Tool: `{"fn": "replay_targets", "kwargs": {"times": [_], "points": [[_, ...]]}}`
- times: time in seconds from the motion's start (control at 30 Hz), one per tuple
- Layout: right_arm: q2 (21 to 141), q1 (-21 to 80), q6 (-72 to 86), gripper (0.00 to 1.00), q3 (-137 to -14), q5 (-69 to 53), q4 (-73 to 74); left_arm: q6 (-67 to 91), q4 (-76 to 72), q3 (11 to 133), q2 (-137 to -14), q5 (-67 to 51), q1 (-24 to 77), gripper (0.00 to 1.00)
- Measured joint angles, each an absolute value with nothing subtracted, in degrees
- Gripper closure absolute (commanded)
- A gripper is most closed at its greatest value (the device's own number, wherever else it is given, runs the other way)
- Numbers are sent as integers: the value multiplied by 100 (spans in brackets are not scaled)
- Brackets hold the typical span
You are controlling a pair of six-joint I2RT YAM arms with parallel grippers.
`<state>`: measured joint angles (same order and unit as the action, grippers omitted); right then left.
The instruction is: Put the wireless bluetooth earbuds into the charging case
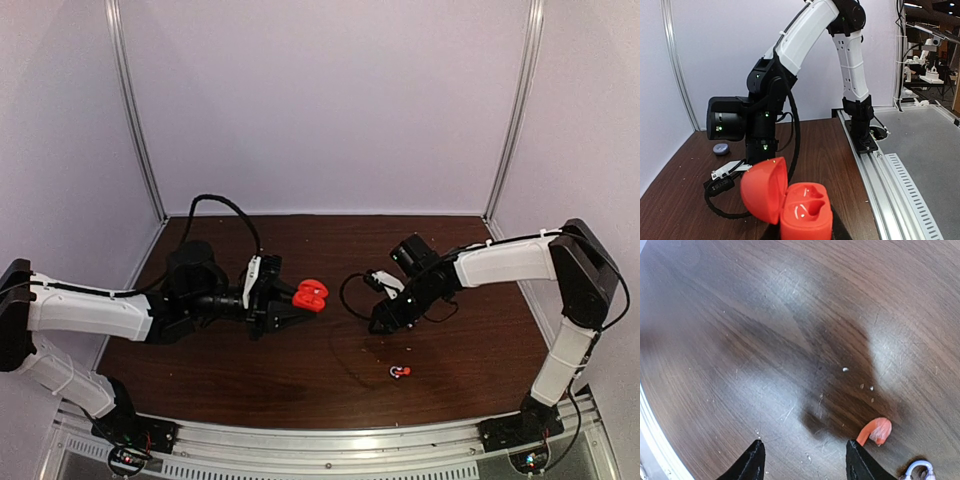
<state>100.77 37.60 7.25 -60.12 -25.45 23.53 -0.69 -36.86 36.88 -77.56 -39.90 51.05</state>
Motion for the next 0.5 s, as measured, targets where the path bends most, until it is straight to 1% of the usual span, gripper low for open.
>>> {"fn": "replay_targets", "kwargs": {"times": [0.13,0.23,0.33,0.43,0.5], "points": [[10071,3769,591,44,-6292,-2228,2753,-69,-3621,3688,-7756,-3990,5105,99],[10038,3721,471,46,-6615,-1977,2945,-69,-3588,3688,-7756,-3988,5103,99],[10027,3594,333,50,-6853,-1809,3063,-69,-3583,3688,-7756,-3988,5103,99],[10060,3459,180,55,-6984,-1688,3214,-69,-3559,3691,-7756,-3983,5103,99],[10162,3391,73,57,-7065,-1612,3332,-71,-3511,3708,-7756,-3983,5100,99]]}}
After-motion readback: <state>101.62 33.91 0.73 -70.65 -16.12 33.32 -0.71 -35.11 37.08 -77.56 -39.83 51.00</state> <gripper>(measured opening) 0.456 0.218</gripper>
